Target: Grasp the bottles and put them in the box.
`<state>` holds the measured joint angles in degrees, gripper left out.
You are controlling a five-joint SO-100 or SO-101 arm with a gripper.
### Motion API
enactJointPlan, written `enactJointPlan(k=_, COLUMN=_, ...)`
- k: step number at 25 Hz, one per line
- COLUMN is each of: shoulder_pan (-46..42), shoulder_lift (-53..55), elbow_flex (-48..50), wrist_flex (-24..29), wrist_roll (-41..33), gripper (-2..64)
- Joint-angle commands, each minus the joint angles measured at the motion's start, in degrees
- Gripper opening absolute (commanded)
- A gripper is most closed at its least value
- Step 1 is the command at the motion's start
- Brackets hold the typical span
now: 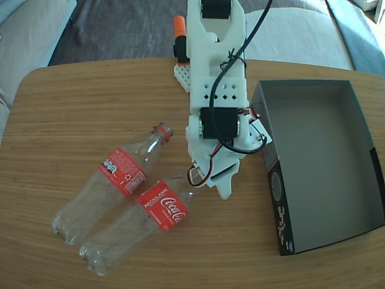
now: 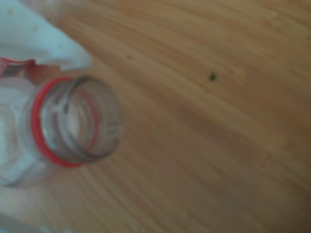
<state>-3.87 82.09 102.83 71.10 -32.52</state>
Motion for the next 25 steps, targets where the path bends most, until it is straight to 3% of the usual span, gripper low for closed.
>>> enactJointPlan(k=1, shoulder_pan=0.18, shoulder_lift=0.18, elbow_flex=-1.85, wrist_flex=0.0, wrist_roll=-2.9, gripper=43.6)
enactJointPlan(k=25, shoulder_pan=2.02, shoulder_lift=0.0, elbow_flex=3.16, wrist_flex=-5.27, wrist_roll=-5.8, gripper=43.6)
